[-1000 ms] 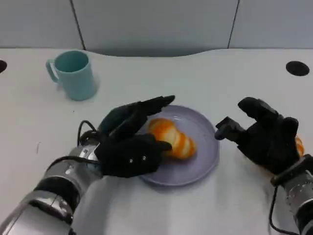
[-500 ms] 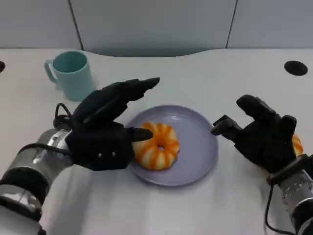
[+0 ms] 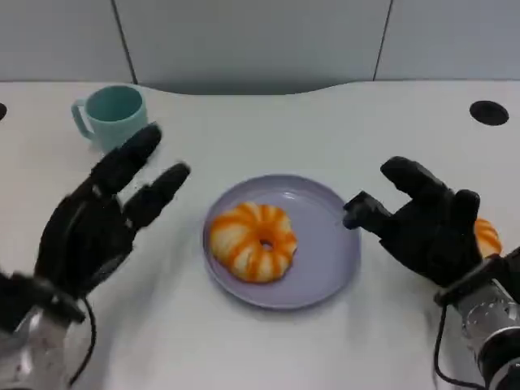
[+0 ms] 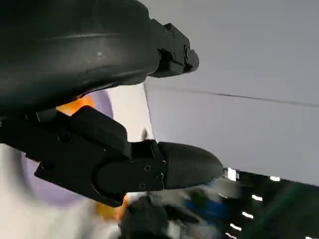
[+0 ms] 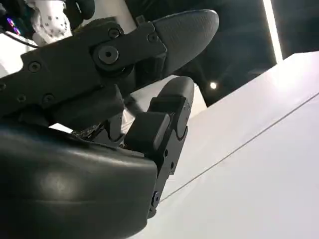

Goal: Grasp the bread from the table and place it into the plate.

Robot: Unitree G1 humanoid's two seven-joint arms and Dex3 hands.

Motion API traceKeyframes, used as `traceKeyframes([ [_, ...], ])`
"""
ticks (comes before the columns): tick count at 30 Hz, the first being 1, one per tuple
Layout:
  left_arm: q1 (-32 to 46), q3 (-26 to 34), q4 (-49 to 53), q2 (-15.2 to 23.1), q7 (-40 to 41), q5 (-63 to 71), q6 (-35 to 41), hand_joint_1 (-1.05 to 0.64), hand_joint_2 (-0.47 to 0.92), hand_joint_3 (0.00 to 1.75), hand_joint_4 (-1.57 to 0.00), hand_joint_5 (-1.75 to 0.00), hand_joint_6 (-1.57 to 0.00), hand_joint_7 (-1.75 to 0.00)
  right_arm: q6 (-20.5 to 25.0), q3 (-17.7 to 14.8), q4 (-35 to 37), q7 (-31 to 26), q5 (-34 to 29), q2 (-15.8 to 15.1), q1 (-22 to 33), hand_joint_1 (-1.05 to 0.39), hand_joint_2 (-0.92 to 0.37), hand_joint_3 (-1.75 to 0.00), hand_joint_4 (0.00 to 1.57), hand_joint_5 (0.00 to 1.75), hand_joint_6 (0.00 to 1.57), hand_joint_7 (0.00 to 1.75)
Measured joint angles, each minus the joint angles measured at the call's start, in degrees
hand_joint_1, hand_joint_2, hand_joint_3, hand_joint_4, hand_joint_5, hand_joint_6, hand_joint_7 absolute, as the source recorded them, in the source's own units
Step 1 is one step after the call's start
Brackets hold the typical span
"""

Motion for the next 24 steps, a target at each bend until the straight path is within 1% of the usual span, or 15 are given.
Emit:
traceKeyframes([
  [4,3.7,3.8,-0.6,0.5,-4.8,-2.7,8.5,-1.05,0.92,0.56,-0.17,-0.13,-0.15,-0.03,2.4,-0.4,-0.2,-0.6,0.4,-0.1,0.0,-0.48,-0.90,0.00,0.82,0.88,1.08,0.01],
  [6,4.4,5.1,-0.7,0.6,-6.5,-3.6,12.7,-1.05,0.92,0.49,-0.18,-0.13,-0.17,-0.03,2.7,-0.4,-0.3,-0.7,0.4,-0.1,0.0,-0.48,-0.91,0.00,0.81,0.86,1.07,0.00],
  [9,4.8,6.4,0.2,0.6,-9.0,-4.3,18.3,-1.05,0.92,0.49,-0.20,-0.15,-0.19,-0.03,2.8,-0.4,-0.3,-0.7,0.4,-0.5,0.0,-0.46,-0.92,-0.02,0.82,0.84,1.05,0.00],
  [16,4.8,8.0,1.5,-0.2,-10.1,-2.6,17.6,-1.05,0.92,0.49,-0.23,-0.16,-0.20,-0.03,1.9,-0.7,-0.3,0.5,0.4,-1.3,0.0,-0.48,-0.92,-0.05,0.85,0.84,1.05,0.01],
  [18,4.8,8.2,1.5,-0.7,-10.2,-2.3,17.5,-1.05,0.92,0.52,-0.23,-0.16,-0.22,-0.03,1.0,-0.8,-0.2,0.5,0.3,-1.4,0.1,-0.47,-0.92,-0.04,0.85,0.82,1.05,0.01],
  [24,5.1,8.5,0.9,-2.1,-10.1,-0.5,15.9,-1.05,0.92,0.56,-0.21,-0.16,-0.21,-0.02,1.6,-0.6,0.0,0.6,0.0,-1.9,0.5,-0.46,-0.92,-0.04,0.84,0.77,1.05,0.01],
])
